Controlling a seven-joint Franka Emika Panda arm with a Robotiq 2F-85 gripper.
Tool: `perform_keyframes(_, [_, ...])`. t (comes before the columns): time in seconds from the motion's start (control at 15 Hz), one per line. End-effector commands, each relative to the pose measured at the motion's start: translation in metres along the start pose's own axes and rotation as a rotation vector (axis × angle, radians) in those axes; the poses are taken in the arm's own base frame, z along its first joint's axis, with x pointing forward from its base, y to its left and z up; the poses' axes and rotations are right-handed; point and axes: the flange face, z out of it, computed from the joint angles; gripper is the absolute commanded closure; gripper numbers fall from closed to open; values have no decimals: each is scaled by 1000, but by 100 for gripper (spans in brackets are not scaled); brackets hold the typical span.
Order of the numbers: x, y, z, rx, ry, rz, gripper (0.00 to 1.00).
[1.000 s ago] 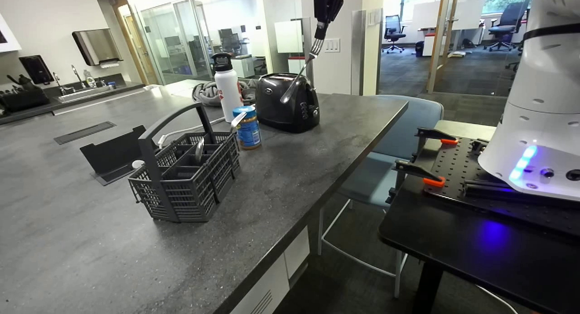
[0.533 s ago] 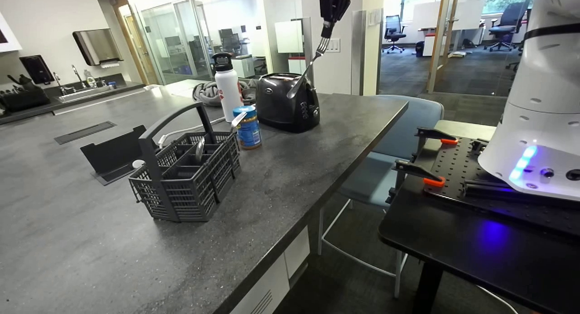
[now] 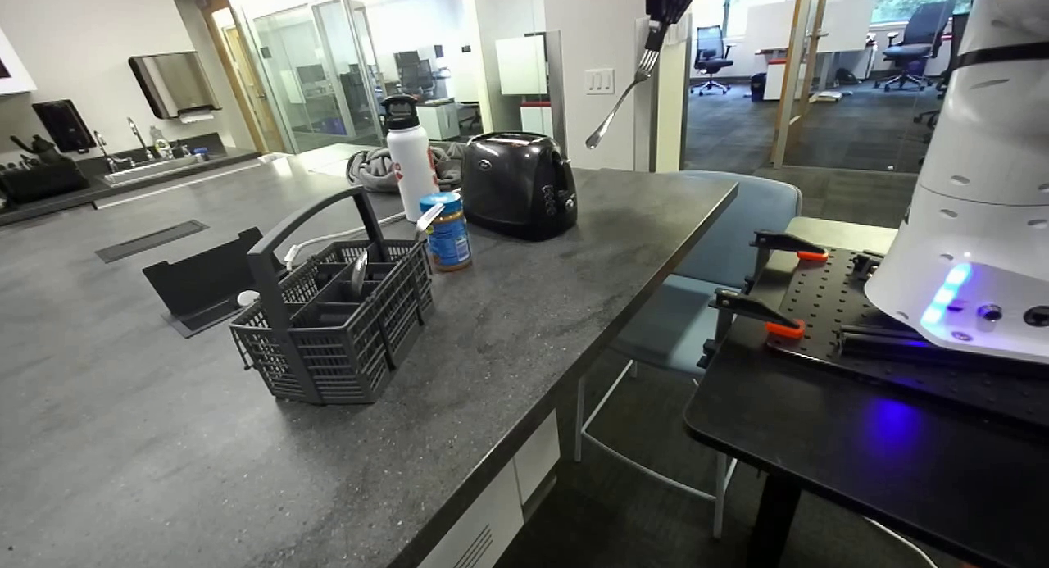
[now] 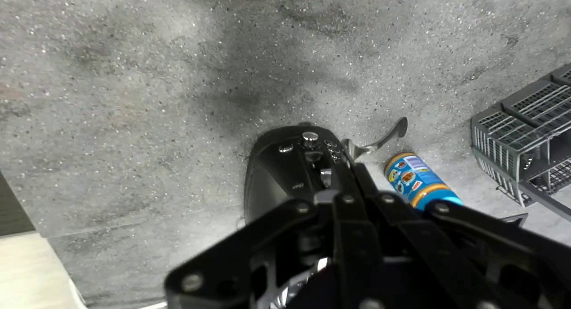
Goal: Take one fork out of the cutlery holder and put it on the counter
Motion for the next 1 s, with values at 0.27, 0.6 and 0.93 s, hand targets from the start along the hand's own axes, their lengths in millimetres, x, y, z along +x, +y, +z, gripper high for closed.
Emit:
perform_keyframes(0.27, [19,97,10,89,-161,18,99])
perform_keyframes(0.6, [20,116,20,-1,-171,37,97])
perform_keyframes(0.93, [35,124,33,-59,-191,48,99])
